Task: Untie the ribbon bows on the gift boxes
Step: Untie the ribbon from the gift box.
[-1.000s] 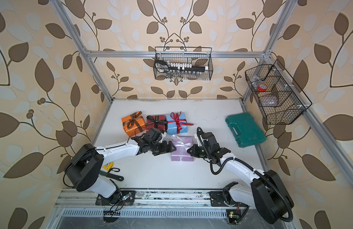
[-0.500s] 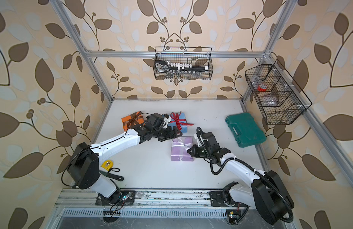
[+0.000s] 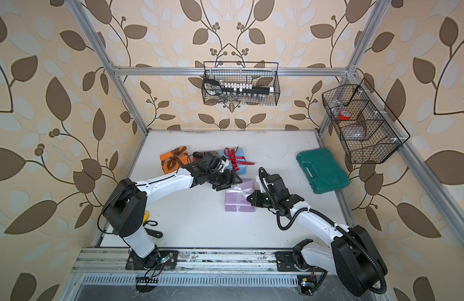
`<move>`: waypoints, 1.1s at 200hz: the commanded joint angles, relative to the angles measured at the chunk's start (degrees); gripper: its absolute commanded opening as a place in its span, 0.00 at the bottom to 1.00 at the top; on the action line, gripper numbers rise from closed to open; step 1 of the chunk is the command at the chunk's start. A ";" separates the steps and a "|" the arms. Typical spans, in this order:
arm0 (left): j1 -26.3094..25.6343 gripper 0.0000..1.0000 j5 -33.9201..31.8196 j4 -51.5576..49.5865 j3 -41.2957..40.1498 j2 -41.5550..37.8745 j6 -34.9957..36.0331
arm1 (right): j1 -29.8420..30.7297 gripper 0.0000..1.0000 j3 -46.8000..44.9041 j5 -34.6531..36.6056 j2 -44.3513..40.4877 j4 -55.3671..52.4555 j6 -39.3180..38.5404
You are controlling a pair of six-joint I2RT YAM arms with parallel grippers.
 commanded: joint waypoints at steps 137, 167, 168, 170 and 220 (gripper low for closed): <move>-0.60 0.05 -0.70 2.16 2.39 6.05 0.15 | 0.31 0.00 -0.20 1.90 -2.31 -2.32 -1.23; -0.61 0.00 -0.75 2.09 2.24 5.14 0.20 | 0.32 0.00 -0.51 2.10 -2.59 -2.30 -1.35; -0.65 0.00 -0.81 2.08 2.18 5.11 0.16 | 0.28 0.00 -0.51 2.10 -2.55 -2.31 -1.35; -0.62 0.00 -0.79 2.01 2.27 5.02 0.20 | 0.31 0.00 -0.51 2.10 -2.59 -2.28 -1.37; -0.61 0.00 -0.02 1.72 2.94 1.93 -0.62 | 0.29 0.00 -0.51 2.49 -2.42 -2.06 -1.20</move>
